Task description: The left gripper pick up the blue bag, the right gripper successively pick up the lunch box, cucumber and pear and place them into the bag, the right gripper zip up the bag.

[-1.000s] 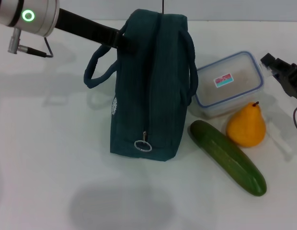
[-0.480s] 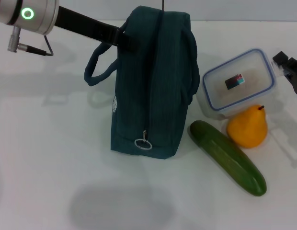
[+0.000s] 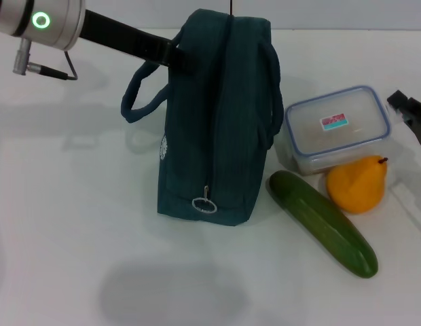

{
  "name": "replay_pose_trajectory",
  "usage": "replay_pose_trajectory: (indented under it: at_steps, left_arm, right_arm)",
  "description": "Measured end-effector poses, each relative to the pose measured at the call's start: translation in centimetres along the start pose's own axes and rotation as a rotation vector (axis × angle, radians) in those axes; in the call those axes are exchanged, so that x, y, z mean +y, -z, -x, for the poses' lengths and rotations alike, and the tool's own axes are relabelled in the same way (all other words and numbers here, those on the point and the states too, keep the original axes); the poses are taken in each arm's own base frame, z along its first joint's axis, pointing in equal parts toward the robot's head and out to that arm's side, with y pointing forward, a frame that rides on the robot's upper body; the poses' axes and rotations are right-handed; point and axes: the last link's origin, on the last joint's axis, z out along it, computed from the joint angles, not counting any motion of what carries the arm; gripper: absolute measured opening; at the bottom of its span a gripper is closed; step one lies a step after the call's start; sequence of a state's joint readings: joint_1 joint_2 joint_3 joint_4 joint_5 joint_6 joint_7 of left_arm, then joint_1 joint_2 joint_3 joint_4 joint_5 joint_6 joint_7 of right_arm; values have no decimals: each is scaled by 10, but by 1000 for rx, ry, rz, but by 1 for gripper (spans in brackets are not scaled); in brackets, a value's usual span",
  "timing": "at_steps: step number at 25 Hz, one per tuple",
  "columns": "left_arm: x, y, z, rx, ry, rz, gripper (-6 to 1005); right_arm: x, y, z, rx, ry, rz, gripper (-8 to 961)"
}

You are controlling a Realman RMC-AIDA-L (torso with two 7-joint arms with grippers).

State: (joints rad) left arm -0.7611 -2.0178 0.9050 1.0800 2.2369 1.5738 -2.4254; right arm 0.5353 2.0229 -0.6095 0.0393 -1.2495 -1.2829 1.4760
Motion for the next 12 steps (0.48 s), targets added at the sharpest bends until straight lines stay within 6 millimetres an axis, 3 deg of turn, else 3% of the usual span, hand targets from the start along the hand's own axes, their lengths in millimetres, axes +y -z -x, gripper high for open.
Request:
replay_pose_trajectory:
  at_steps: [12]
  left_arm:
    - [0, -1, 0, -3, -3, 4, 36]
  right_arm:
    - [-15, 8, 9, -23, 41, -84, 88]
